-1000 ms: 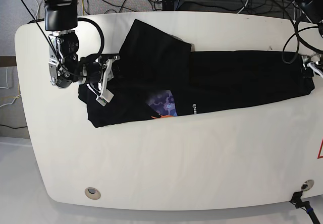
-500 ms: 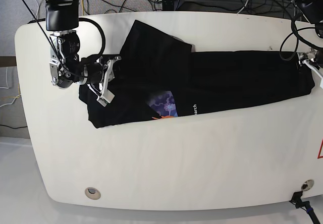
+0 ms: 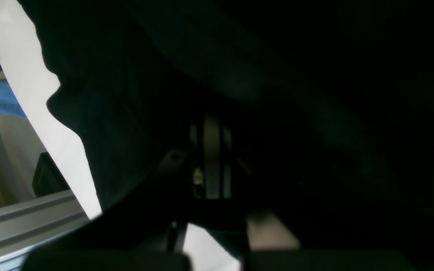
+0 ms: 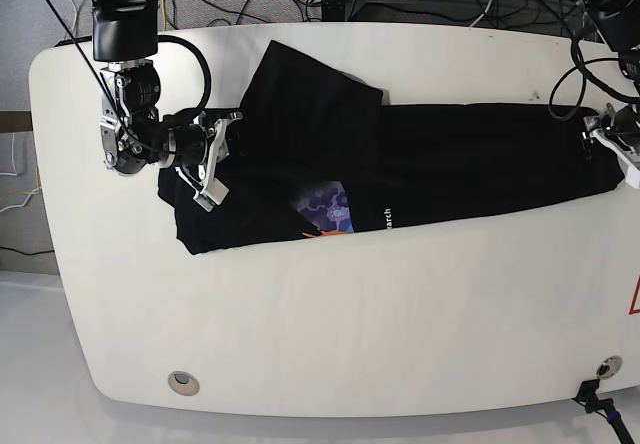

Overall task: Fold the T-shirt properly
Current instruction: 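Move the left gripper to the shirt's other side end and grasp it, then fold the grasped end with the left gripper toward the right gripper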

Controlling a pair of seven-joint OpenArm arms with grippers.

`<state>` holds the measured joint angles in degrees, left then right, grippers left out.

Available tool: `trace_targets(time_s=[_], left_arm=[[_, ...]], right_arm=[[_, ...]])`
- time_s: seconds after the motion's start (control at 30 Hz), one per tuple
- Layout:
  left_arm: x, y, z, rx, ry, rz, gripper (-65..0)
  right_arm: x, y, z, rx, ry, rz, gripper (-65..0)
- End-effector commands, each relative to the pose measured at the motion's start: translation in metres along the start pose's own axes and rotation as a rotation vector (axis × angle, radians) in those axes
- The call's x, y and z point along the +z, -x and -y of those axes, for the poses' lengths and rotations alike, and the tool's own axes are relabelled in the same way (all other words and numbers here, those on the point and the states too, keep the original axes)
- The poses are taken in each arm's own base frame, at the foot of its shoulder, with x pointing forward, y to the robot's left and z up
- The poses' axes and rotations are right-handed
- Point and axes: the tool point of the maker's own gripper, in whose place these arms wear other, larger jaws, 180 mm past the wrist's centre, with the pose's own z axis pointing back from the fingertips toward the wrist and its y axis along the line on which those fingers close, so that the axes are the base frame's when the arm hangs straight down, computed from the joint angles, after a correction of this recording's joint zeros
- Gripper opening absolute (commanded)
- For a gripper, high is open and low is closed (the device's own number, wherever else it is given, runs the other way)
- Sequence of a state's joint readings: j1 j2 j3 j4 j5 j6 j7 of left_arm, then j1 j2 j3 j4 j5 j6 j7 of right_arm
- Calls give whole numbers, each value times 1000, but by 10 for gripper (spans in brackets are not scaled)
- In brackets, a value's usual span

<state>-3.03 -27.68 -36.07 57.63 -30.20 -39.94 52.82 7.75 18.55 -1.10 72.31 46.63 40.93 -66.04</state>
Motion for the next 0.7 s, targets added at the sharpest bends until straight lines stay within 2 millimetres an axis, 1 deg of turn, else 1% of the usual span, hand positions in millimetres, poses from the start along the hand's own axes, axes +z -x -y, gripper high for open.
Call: trace_targets(time_s=[0.0,0.1,0.17,0.2,0.27,0.3,0.37,0.4,0.47,0.57,0.67], left_arm=[[-1,22,-2,-12,-14,-97,-397],[0,25,-3,-12,-14,-104,-552],[0,24,-3,-15,-15,-105,-626],[2,20,-2,-27,-18,-96,-650],[9,-1,3,-81,-32,-45,-650],[16,-16,7,-122,-44,-11,-650],[31,-27,15,-203,-67,1,-650],[39,-37,26,-249,-66,21,-650],[51,-54,58,-326,-37,86,-650],[72,-70,88,-437,-46,132,-650],[76,-69,124,-467,5,158,-650]], right_arm=[[3,23,14,5,70,-121,-650],[3,23,14,5,70,-121,-650],[3,23,14,6,71,-120,-650],[3,23,14,6,71,-120,-650],[3,23,14,6,71,-120,-650],[3,23,14,6,71,-120,-650],[3,23,14,6,71,-120,-650],[3,23,14,6,71,-120,-650],[3,23,14,6,71,-120,-650],[-2,21,9,5,57,-113,-650],[-5,18,5,5,48,-107,-650]])
